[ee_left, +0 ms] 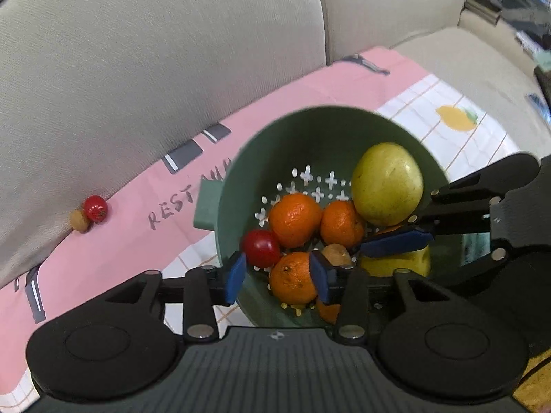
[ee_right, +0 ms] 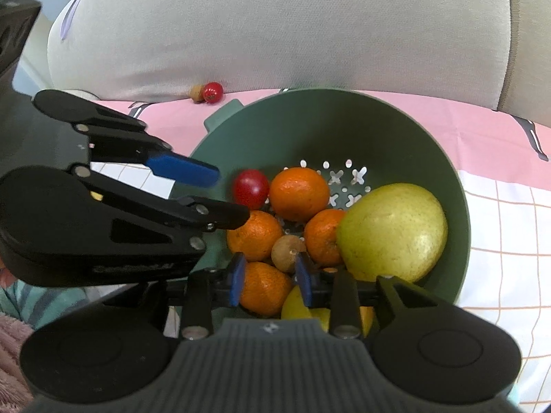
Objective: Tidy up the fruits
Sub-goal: 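Open both grippers to drop the tomato and brown fruit into the colander, then withdraw both tools toward the last tomato and brown fruit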
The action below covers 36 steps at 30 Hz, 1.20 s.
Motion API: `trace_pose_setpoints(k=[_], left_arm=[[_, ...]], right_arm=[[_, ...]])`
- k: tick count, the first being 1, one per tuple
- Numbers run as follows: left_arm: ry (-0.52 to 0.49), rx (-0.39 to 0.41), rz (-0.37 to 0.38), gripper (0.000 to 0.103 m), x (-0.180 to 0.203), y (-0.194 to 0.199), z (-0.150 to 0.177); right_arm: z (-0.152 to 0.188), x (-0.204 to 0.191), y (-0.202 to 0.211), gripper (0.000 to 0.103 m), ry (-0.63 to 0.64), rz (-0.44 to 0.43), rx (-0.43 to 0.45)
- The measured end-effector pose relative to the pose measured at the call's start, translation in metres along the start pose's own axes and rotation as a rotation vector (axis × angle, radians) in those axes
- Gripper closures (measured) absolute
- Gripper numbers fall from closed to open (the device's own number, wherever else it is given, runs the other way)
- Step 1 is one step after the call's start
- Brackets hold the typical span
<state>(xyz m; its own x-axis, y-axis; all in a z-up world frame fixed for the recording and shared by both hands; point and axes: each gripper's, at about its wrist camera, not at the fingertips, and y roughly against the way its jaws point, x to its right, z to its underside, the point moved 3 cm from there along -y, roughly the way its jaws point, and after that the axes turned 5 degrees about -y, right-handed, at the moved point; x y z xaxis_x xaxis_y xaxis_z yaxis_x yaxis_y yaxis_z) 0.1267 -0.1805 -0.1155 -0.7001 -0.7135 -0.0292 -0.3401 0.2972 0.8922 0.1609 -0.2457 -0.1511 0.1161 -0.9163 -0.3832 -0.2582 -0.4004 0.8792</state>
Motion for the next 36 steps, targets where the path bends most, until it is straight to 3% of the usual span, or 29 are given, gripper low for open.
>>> trace_pose_setpoints(k=[4,5,12,16,28,36], left_arm=[[0.033,0.047,0.013,0.043,-0.004,0.017,0.001],[0.034,0.058,0.008,0.041,-0.004,0.021,0.002],[0.036,0.120,-0.015,0.040,-0.008,0.049,0.004],[0.040,0.164,-0.045,0.040,-0.013,0.066,0.007],[0.119,0.283,-0.146,0.040,-0.061,0.116,0.022],[0.204,0.315,-0.229,0.040,-0.105,0.137,0.041]], right_arm=[[-0.001,-0.004,0.009,0.043,-0.001,0.026,0.025],[-0.002,-0.005,0.012,0.041,0.004,0.032,0.034],[-0.006,-0.017,0.029,0.040,0.016,0.032,0.075],[-0.008,-0.023,0.040,0.032,-0.001,0.039,0.114],[-0.028,-0.041,0.062,0.026,-0.111,0.059,0.254],[-0.048,-0.082,0.054,0.025,-0.010,0.079,0.320]])
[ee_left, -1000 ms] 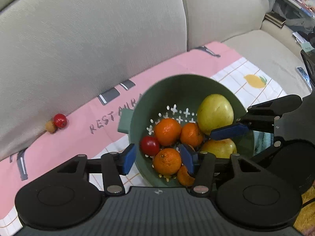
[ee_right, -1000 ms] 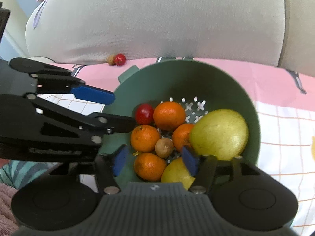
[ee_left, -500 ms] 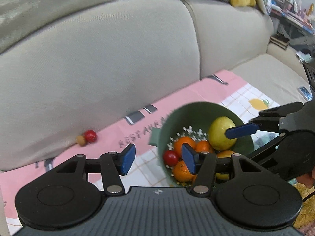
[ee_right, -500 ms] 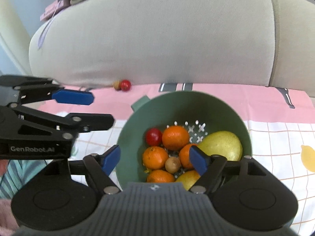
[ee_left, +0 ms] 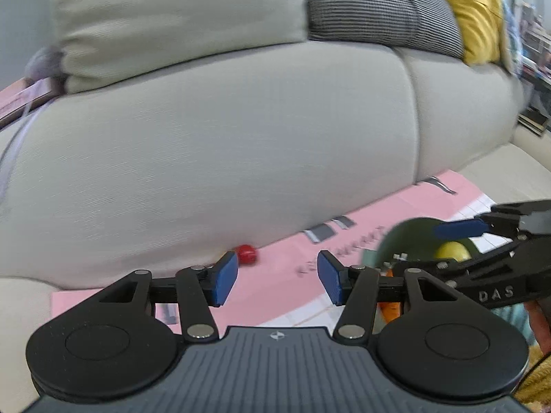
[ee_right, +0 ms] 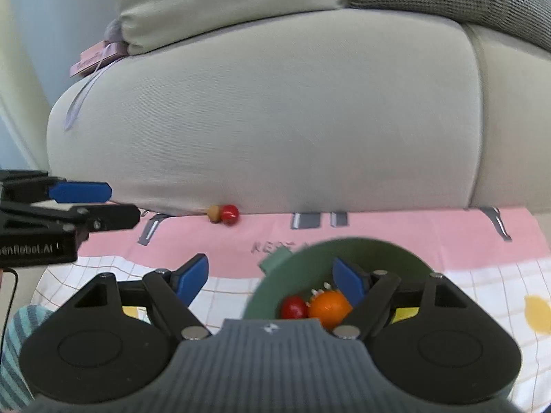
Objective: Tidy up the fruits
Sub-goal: 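Withdraw both tools toward the last tomato and brown fruit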
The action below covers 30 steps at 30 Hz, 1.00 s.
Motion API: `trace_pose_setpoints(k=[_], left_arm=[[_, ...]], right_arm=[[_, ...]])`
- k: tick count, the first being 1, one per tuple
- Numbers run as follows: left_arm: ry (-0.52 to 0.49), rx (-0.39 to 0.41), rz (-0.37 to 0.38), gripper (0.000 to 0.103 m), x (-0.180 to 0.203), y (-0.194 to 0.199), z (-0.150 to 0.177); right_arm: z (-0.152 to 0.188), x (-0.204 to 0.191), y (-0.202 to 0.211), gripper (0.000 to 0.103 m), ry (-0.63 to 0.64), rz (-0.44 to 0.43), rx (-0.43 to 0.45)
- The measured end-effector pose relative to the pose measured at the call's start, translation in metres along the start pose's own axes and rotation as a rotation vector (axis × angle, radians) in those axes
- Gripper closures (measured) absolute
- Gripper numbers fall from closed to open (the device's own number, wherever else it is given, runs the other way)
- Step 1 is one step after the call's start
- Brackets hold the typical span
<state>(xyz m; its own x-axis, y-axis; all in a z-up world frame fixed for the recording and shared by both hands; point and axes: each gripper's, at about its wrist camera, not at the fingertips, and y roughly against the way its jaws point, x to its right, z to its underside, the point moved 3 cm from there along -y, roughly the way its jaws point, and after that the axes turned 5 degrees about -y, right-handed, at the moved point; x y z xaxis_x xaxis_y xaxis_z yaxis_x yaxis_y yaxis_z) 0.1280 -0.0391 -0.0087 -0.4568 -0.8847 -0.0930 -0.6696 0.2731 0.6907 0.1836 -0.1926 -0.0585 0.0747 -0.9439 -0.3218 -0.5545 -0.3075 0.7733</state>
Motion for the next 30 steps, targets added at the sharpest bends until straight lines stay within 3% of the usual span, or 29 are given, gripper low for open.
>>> trace_pose_setpoints(k=[6,15,21,24,30], left_arm=[[0.082,0.005,-0.028,0.041,-0.035,0.000,0.008],[0.135,-0.011,0.002,0.047,-0.058,-0.023,0.013],[0.174,-0.033,0.031,0.052,-0.070,-0.046,0.017],[0.199,-0.054,0.050,0.054,-0.077,-0.061,0.020],[0.219,-0.099,0.080,0.060,-0.085,-0.093,0.025]], right_arm=[[-0.005,-0.032,-0.023,0.024,0.091,-0.039,-0.041],[-0.017,-0.057,-0.057,0.026,0.174,-0.070,-0.060],[-0.028,-0.059,-0.084,0.035,0.189,-0.074,-0.090],[-0.033,-0.060,-0.102,0.049,0.197,-0.074,-0.118],[-0.038,-0.061,-0.140,0.061,0.206,-0.077,-0.169]])
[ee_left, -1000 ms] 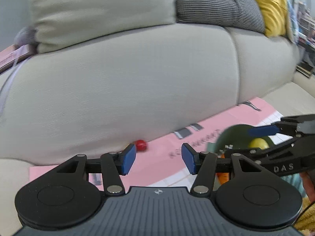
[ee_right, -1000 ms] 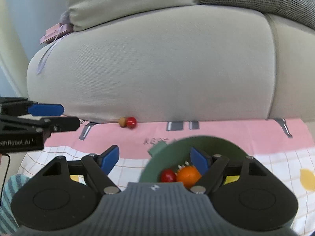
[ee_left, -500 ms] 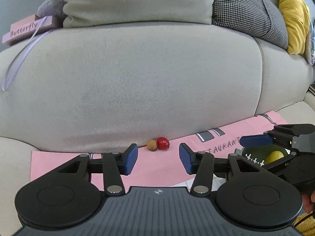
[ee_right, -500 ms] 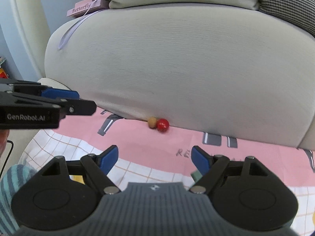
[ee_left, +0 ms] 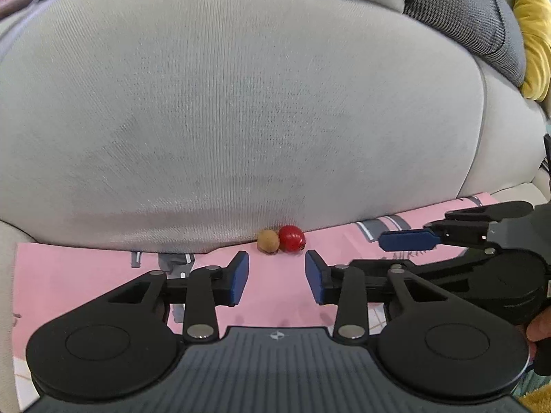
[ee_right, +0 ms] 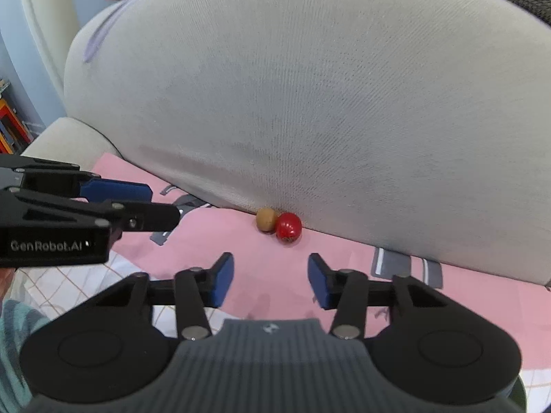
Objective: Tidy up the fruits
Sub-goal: 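Withdraw both tools toward the last tomato and brown fruit, then close the left gripper on the brown fruit while the right gripper grasps the red tomato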
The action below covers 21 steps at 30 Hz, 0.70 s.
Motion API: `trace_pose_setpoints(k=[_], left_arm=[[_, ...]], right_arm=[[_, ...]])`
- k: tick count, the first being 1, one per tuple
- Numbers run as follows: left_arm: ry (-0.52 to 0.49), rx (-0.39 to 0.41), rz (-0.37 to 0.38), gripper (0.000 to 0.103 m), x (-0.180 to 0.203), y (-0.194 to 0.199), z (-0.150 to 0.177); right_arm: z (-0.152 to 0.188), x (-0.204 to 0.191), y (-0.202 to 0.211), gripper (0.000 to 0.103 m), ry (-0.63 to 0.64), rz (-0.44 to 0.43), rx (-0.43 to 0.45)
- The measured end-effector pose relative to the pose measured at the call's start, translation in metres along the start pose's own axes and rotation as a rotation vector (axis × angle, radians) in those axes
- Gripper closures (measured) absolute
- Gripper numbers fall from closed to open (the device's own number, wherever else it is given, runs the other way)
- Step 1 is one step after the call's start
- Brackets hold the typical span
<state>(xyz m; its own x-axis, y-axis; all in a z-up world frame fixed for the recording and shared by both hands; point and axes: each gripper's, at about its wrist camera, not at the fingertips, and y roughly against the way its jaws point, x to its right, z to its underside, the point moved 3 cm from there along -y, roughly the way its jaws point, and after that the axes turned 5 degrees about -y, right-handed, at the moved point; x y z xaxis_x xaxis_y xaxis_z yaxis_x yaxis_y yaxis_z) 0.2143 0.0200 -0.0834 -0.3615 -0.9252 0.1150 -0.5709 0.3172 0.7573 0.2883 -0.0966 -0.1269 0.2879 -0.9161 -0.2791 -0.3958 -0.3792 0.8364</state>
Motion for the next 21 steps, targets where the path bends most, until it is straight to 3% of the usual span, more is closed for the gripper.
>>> trace_pose_setpoints(k=[9,21], left_arm=[[0.041,-0.046,0.036,0.066,-0.016,-0.045,-0.006],[0.075,-0.079,0.056,0.067,-0.035,-0.077,-0.003]], right_arm=[[-0.018,0.008,-0.053,0.073,0.037,-0.007,-0.068],[-0.030,0.017,-0.109,0.073,0.051,-0.005,-0.157]])
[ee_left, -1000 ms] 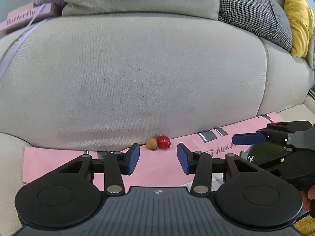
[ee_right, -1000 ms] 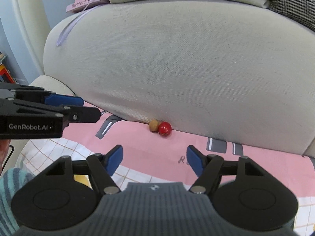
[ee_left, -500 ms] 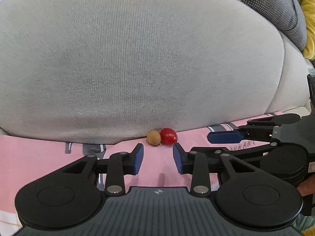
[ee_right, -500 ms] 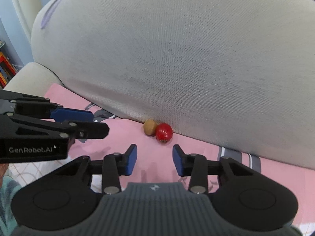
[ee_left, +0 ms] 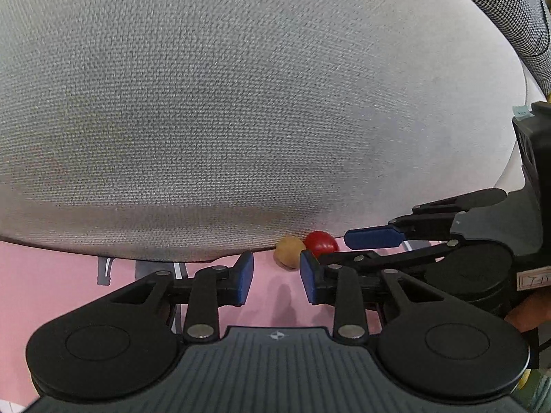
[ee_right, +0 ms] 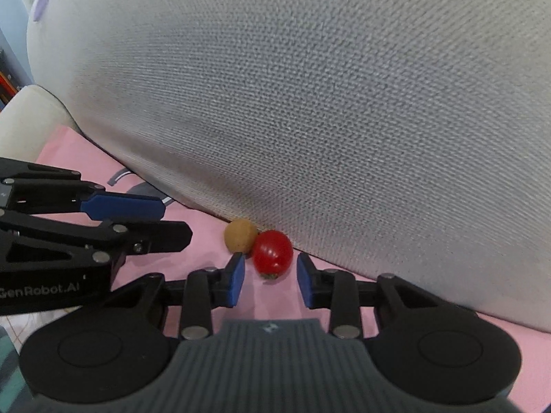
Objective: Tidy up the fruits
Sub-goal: 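Close the left gripper on the brown fruit while the right gripper grasps the red tomato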
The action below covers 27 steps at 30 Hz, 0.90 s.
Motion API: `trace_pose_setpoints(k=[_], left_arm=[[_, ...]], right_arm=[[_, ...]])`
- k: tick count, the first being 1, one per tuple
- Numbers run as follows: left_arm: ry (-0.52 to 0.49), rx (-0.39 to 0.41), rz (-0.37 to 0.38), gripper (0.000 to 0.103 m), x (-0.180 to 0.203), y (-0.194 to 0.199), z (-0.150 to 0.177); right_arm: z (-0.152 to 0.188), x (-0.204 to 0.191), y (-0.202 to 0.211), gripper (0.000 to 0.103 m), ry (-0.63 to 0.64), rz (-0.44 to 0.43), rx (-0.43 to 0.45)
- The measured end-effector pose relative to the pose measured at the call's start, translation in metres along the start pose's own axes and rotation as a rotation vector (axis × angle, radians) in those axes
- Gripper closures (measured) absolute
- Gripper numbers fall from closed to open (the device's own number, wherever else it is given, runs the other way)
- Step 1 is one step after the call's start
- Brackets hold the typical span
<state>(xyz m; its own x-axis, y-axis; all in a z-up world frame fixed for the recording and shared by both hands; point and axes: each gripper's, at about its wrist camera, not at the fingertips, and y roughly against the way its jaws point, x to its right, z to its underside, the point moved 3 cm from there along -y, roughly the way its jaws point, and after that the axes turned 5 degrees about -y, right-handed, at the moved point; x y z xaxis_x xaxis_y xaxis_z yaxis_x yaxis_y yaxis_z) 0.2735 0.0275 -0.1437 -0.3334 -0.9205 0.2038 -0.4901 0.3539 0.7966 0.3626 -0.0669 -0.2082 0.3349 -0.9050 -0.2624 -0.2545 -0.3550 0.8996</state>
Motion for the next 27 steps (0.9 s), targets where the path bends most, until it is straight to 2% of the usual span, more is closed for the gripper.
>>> trace_pose_setpoints(k=[6,10,22,27], left_arm=[[0.008,-0.017,0.014,0.067,-0.005,-0.008,0.006],[0.026,-0.024,0.038,0.068,-0.005,-0.012,0.009],[-0.007,-0.058,0.092,0.068,0.023,-0.041,0.014],[-0.009,-0.073,0.097,0.067,0.026,-0.056,0.014]], right_arm=[[0.000,0.004,-0.018,0.073,-0.001,-0.011,-0.023],[0.002,0.007,-0.020,0.077,-0.005,-0.027,-0.033],[0.001,0.038,0.002,0.078,0.027,0.070,-0.068],[0.006,0.054,0.009,0.078,0.014,0.083,-0.074]])
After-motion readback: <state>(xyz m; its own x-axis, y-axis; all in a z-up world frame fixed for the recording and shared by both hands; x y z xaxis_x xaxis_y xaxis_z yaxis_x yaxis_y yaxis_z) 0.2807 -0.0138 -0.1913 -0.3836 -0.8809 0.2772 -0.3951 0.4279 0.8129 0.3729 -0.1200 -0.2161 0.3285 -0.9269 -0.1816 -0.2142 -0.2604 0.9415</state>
